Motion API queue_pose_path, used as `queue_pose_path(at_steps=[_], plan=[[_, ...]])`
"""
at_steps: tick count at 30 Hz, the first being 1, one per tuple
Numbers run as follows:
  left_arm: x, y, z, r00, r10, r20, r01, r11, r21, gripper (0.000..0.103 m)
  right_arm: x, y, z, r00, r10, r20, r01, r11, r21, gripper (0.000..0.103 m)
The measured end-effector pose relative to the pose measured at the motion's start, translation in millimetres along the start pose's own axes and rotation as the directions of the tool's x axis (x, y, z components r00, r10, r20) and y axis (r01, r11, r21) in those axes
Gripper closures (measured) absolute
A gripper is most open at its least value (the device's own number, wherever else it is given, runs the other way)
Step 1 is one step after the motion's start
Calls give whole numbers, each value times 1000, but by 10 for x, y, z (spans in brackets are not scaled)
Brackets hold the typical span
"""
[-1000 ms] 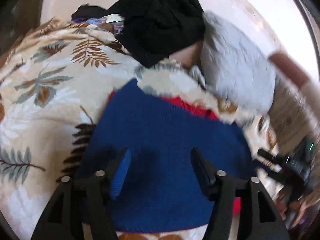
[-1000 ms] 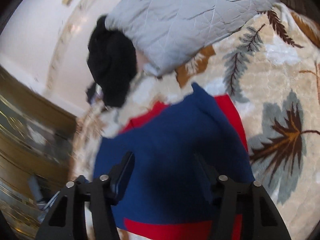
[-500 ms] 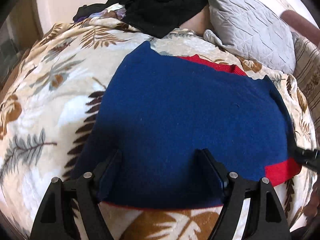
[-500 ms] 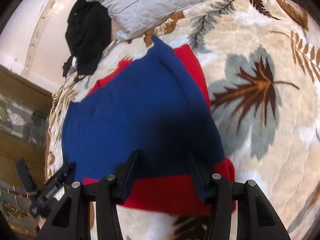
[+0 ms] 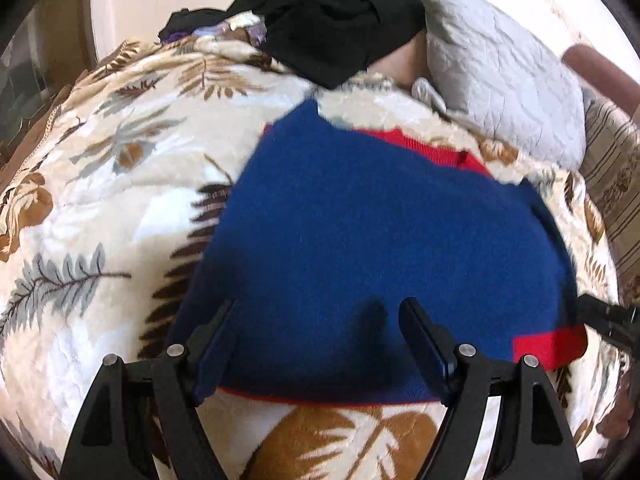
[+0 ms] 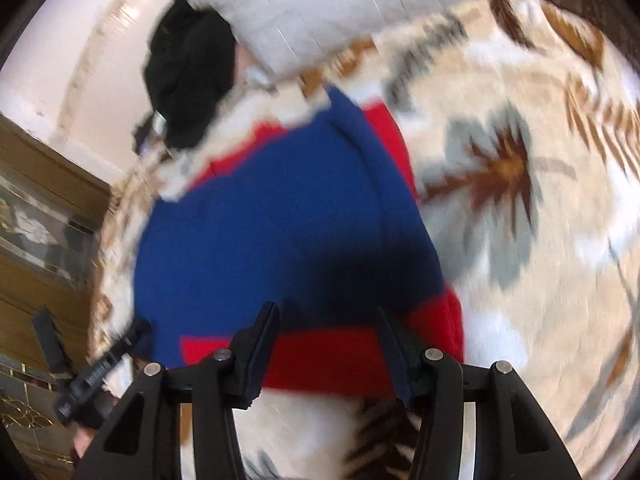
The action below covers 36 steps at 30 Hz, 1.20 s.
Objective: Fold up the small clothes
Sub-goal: 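Press the folded sweater flat with both tools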
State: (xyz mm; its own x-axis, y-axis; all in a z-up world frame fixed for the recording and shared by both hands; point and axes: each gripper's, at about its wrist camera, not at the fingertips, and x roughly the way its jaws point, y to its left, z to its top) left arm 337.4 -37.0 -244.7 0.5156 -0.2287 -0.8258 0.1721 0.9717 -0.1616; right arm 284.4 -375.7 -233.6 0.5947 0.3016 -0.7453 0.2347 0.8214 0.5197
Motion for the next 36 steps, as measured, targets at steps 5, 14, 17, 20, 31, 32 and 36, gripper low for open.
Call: queue_pose_path(at_steps=[5,14,17,20,31,32,36], plan=[[94,56,153,1000,11,10,-10,1000,-29,22,227,120,376,997,39,61,-38,999,-14,48],[402,-21,212,987,163,6,-163,982,91,13,853,-114,812,993,-60,98,59,998,11,49],[440,-32,197,980,196,30,-198,973,119,6,824,-98,823,994,-64,91,64,998,5,49],[422,11,217,982,185,31,-187,977,100,6,710,-41,760,994,-66,93,66,998,6,49],[-202,-183,64,965,166,203,-199,968,155,6,154,439,161,997,31,70,-20,989,-146,49],[-236,-190,56,964,162,210,-197,968,156,6,142,480,92,998,27,61,-16,986,-164,49],[-402,-226,3,956,156,249,-200,967,160,6,166,527,-101,1000,3,31,3,982,-191,48]])
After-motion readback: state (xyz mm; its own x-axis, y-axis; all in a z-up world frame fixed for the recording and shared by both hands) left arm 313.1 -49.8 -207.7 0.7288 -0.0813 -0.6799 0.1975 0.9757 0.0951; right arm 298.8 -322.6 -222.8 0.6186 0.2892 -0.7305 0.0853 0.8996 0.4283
